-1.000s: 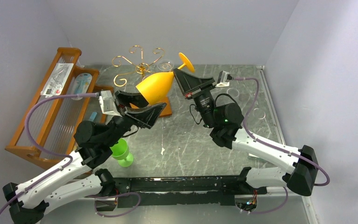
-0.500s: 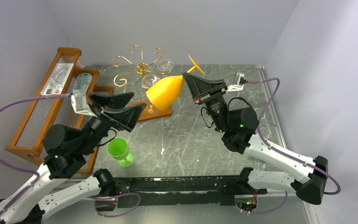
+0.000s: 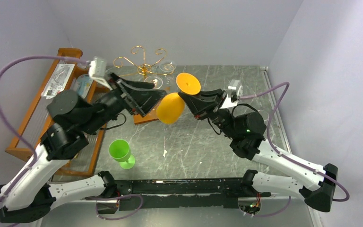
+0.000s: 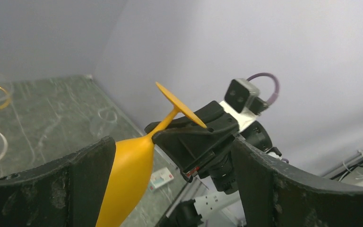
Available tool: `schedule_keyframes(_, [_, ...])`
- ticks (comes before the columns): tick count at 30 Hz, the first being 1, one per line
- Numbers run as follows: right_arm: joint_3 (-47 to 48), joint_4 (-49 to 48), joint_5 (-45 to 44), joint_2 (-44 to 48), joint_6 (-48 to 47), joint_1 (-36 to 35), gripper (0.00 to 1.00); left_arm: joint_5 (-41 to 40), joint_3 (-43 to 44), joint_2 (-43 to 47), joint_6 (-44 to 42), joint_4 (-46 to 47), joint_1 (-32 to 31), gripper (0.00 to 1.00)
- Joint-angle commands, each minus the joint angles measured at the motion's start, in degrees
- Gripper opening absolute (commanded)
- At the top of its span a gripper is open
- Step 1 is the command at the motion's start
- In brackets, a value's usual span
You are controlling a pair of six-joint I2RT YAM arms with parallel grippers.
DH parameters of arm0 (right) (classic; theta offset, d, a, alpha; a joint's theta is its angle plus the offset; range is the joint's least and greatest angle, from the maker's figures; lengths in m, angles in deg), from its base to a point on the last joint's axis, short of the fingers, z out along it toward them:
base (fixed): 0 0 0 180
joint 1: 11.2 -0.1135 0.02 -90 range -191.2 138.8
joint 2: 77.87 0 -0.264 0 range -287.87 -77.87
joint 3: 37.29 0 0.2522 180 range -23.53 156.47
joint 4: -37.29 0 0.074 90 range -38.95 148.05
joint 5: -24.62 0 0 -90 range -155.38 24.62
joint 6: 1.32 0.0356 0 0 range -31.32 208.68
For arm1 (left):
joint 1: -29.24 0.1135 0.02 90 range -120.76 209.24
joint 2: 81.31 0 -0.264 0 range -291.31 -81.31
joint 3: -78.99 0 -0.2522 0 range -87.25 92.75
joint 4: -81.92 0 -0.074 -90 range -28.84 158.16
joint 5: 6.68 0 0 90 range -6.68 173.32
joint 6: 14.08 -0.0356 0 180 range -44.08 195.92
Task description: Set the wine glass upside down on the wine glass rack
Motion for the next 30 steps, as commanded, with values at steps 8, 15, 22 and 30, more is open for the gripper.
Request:
schedule_keyframes(8, [-2.7,8.9,7.4,4.3,-16.5,-0.2,0.0,9.7,4.9,-8.7,8.1,-5.9,0.2,0.97])
schedule_keyframes(15, [-3.1,12.7,6.3,5.5,-26.9,-0.2,0.0,12.0,3.3,-9.4,12.0,-6.0,1.5,0.75])
schedule_keyframes(22, [-4.6,12.9,8.1,6.1,-28.7,-0.2,0.0,25.8,-3.1,-9.9,19.5,0.4,10.7,0.56])
schedule_keyframes(30, [-5.1,12.7,7.1,5.3,-27.6,-0.3,0.0,40.9,-13.6,-9.8,31.3,19.7,18.5,0.36])
